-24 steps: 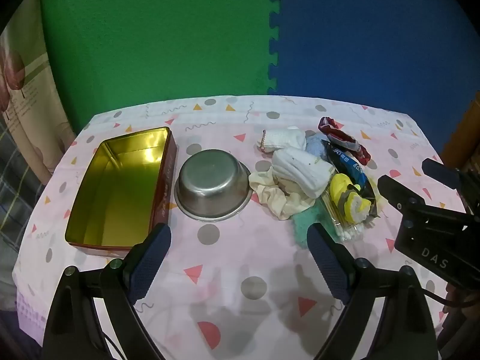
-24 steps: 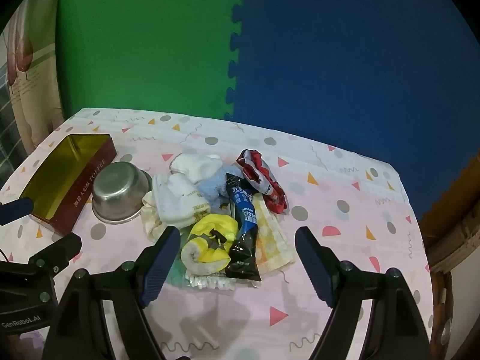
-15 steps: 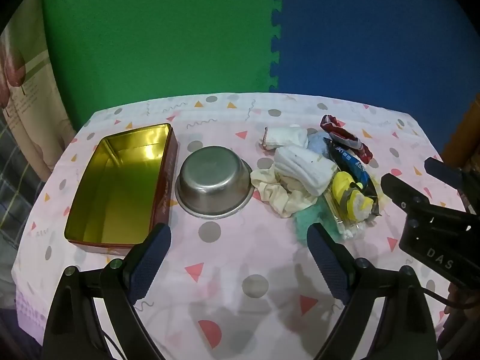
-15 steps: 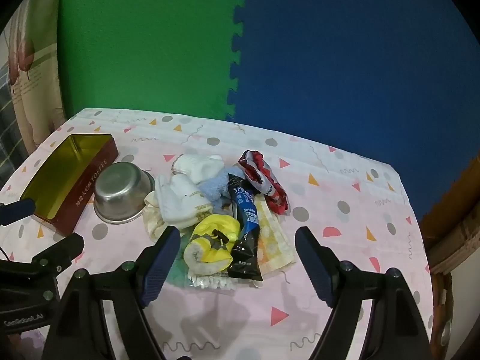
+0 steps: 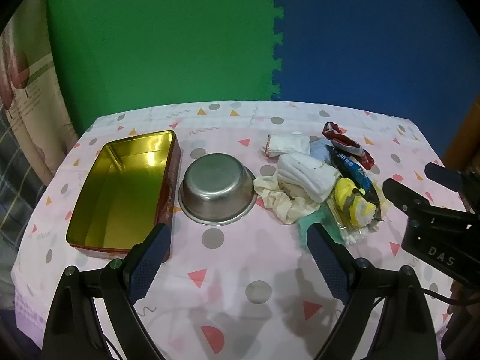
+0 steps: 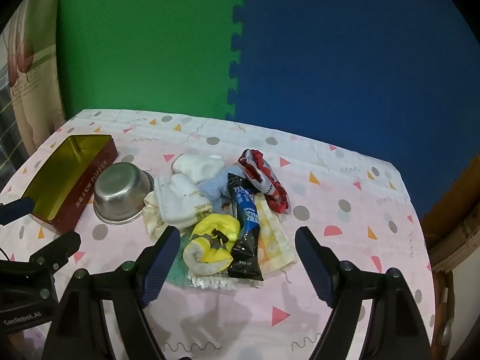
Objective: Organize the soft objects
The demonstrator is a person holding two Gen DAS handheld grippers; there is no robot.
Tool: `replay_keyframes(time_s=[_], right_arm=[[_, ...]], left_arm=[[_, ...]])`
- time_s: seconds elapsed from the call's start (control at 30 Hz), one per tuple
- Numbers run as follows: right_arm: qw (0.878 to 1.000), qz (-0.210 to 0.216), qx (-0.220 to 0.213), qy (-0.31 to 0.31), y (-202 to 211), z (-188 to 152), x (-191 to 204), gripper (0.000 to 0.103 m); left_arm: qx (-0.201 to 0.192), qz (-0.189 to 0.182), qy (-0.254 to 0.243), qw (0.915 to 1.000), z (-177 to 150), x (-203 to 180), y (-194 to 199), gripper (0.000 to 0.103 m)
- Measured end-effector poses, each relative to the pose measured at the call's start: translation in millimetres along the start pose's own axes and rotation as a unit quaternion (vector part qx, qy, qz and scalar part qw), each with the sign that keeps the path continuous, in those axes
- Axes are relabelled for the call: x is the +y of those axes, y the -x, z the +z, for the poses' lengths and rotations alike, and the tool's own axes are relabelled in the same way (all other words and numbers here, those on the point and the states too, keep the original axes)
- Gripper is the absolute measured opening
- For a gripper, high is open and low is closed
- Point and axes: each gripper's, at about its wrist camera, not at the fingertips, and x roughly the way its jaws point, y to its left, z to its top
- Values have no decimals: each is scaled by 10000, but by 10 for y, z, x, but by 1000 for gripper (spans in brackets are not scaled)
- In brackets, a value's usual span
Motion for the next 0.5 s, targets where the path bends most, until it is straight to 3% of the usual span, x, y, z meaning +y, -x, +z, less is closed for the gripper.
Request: replay_keyframes(time_s=[0.5], right_arm=[[10000, 33, 6, -19, -17, -6, -26, 81]], left_arm=[[265, 0, -59, 9996, -3, -26, -106, 90]])
